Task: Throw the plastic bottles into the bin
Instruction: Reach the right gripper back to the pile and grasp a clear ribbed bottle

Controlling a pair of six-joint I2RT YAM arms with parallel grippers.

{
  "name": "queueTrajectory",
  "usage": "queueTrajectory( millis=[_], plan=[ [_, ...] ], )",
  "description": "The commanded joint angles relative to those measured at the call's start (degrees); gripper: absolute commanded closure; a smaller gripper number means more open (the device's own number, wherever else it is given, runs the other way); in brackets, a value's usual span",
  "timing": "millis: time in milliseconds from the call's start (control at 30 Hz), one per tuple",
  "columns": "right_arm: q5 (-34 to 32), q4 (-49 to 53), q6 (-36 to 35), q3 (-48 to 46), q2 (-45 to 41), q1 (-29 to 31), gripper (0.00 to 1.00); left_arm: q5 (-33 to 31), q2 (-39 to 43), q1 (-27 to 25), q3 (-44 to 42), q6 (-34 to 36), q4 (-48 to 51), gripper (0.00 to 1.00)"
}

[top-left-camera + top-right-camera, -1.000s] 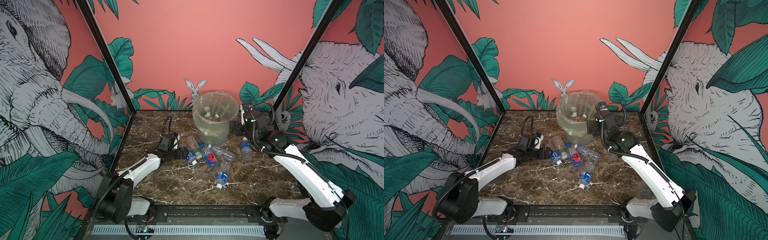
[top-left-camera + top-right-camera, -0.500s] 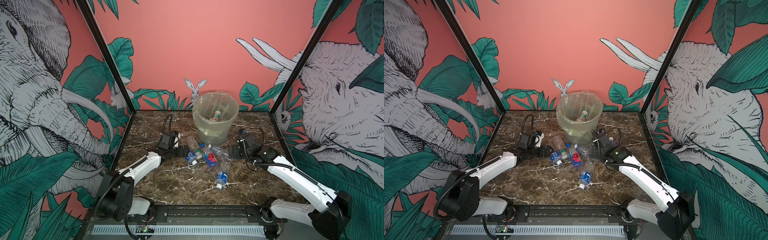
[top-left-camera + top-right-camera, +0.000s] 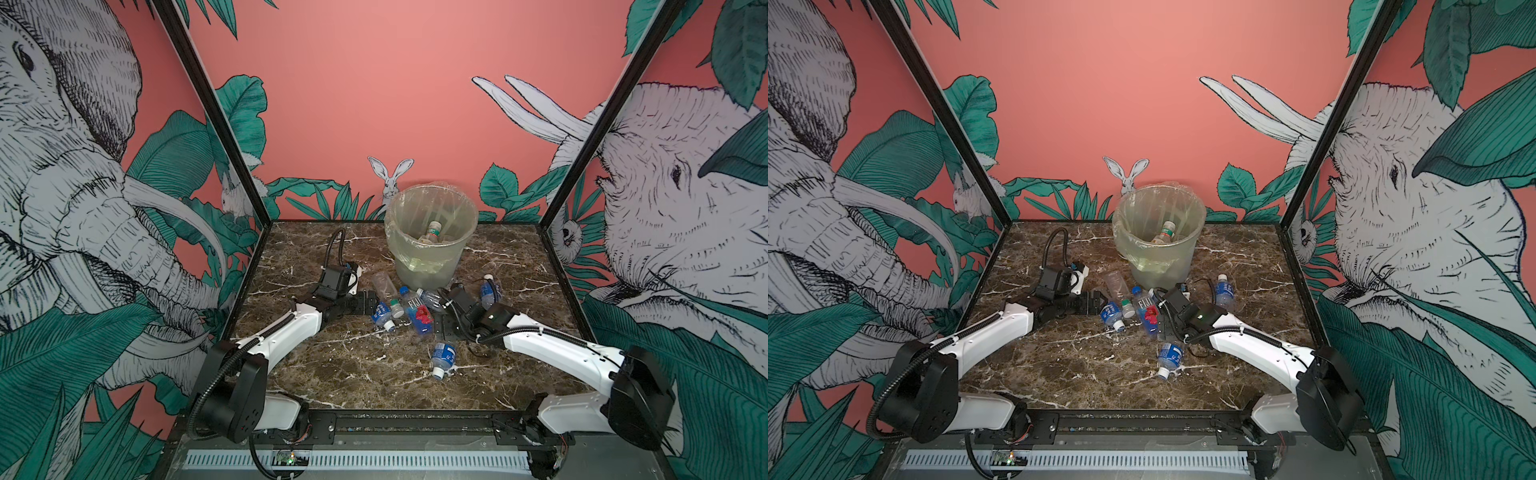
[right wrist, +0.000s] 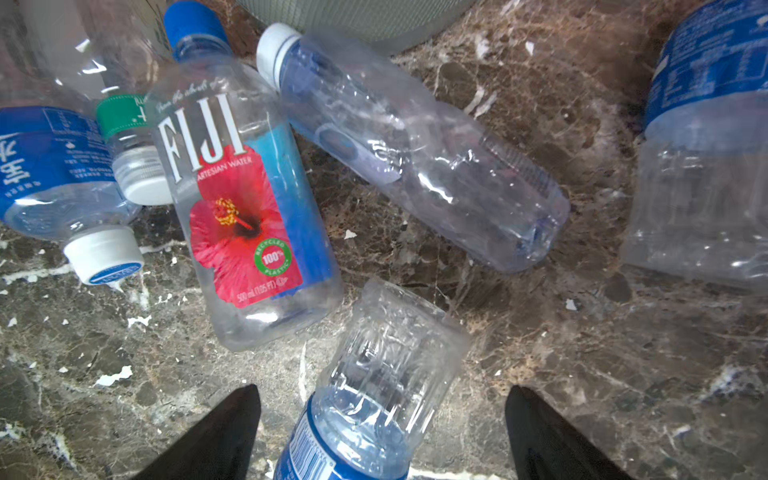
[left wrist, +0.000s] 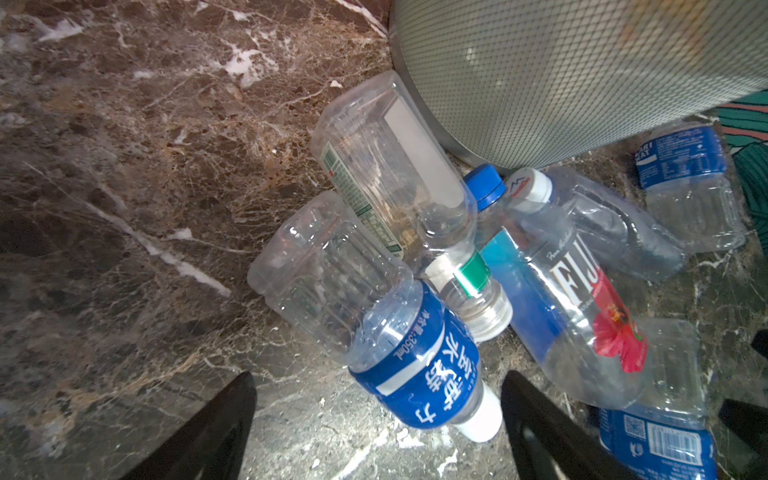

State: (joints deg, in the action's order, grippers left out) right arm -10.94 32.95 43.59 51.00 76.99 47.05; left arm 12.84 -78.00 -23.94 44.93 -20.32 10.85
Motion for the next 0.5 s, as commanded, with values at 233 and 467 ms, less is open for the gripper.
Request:
queueTrajectory(
  millis=[233, 467],
  plan=[
    [0.19, -2.47, 6.20, -2.54, 3.94, 2.41, 0.08, 0.91, 0.92, 0.21, -1.77, 1.16, -1.00, 0.07],
    [-0.17, -3.14, 7.39, -4.32, 5.36, 3.43, 0.10, 1.22, 0.50, 0.22, -2.17, 1.07, -1.56, 0.07]
  ],
)
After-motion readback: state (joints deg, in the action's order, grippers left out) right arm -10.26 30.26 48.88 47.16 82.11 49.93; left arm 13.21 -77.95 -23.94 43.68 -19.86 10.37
